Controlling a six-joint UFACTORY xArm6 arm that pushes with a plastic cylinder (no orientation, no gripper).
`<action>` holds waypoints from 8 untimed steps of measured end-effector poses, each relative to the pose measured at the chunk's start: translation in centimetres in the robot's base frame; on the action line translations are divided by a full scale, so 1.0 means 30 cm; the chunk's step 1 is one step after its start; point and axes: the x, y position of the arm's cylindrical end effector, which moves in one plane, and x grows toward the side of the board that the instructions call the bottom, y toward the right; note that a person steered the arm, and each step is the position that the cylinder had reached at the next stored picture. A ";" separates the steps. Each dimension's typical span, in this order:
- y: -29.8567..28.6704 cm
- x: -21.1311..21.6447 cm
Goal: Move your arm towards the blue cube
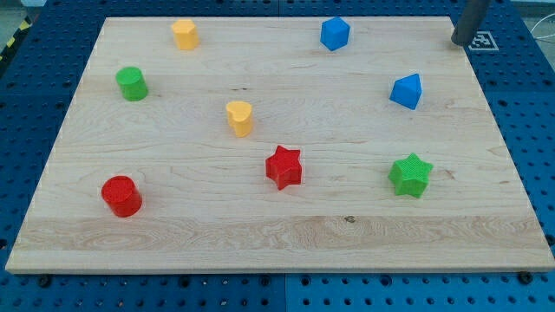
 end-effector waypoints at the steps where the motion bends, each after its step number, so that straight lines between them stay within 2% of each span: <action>1: 0.000 -0.001; 4: -0.006 0.009; 5: -0.054 -0.060; 7: -0.271 -0.185; 8: -0.271 -0.186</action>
